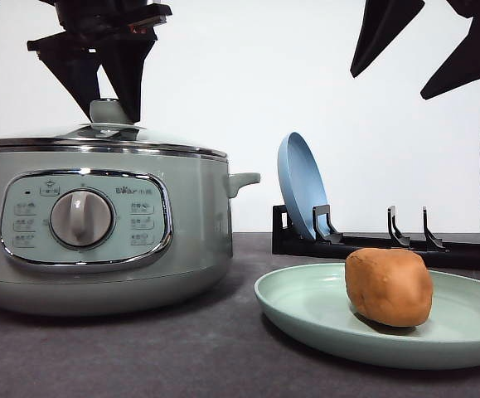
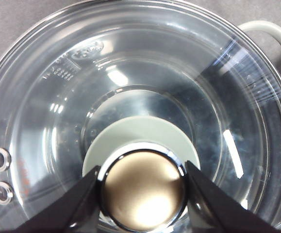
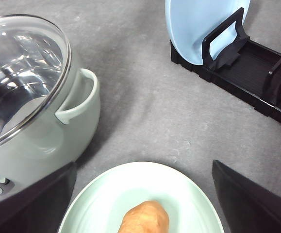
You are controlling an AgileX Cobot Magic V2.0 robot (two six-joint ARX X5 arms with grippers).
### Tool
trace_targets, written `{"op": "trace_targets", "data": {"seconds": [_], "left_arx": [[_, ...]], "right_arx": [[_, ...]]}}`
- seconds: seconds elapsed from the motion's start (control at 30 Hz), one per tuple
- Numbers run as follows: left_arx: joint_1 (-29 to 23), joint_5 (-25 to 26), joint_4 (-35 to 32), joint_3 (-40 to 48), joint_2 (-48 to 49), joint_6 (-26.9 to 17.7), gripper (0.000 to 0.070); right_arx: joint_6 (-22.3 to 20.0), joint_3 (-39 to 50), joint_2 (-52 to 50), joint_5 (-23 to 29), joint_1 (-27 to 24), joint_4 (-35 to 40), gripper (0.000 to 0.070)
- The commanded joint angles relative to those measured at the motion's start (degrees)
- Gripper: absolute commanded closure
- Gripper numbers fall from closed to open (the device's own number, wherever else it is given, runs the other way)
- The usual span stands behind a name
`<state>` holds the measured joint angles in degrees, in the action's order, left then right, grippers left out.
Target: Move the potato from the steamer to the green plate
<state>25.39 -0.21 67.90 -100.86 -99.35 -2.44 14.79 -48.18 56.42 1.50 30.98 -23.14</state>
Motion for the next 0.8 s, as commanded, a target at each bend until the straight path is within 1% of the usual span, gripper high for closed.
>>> {"op": "trace_targets", "data": {"seconds": [0.0,0.1,0.17,0.2,0.33,0.37,0.4,0.47,0.6,0.77], "left_arx": [[0.27,-1.67,-0.64,-1.49,-1.2,-0.96,0.07],[0.56,-1.4,-0.64,-1.49,-1.2,-0.94,0.07],[0.59,-1.27,-0.57,-1.49,-1.2,-0.5,0.0666],[0.59,-1.27,-0.59,-1.49,-1.2,0.08,0.0614],[0.66,-1.27,-0.58,-1.52,-1.15,0.35,0.0258],[0.69,-1.27,-0.57,-1.54,-1.06,0.33,0.0193],[0.71,-1.27,-0.57,-1.57,-0.88,0.35,0.0166],[0.74,-1.27,-0.64,-1.74,-0.42,0.33,0.0144],[0.79,-1.27,-0.57,-2.4,1.41,0.4,0.0144],[0.97,-1.2,0.25,-3.8,5.23,0.56,0.0145]], "right_arx": [[-0.68,-0.68,0.39,0.06,0.26,0.37,0.0136],[-0.68,-0.68,0.39,0.06,0.26,0.35,0.0136],[-0.68,-0.68,0.39,0.06,0.26,0.35,0.0136],[-0.68,-0.68,0.39,0.04,0.26,0.35,0.0136],[-0.68,-0.68,0.39,0.01,0.26,0.35,0.0136],[-0.68,-0.68,0.39,-0.01,0.26,0.35,0.0136],[-0.68,-0.68,0.39,-0.02,0.26,0.33,0.0136],[-0.68,-0.68,0.39,-0.08,0.26,0.33,0.0136],[-0.68,-0.68,0.39,-0.79,0.26,0.32,0.0136],[-0.66,-0.68,0.39,-3.4,0.26,0.29,0.0136]]}}
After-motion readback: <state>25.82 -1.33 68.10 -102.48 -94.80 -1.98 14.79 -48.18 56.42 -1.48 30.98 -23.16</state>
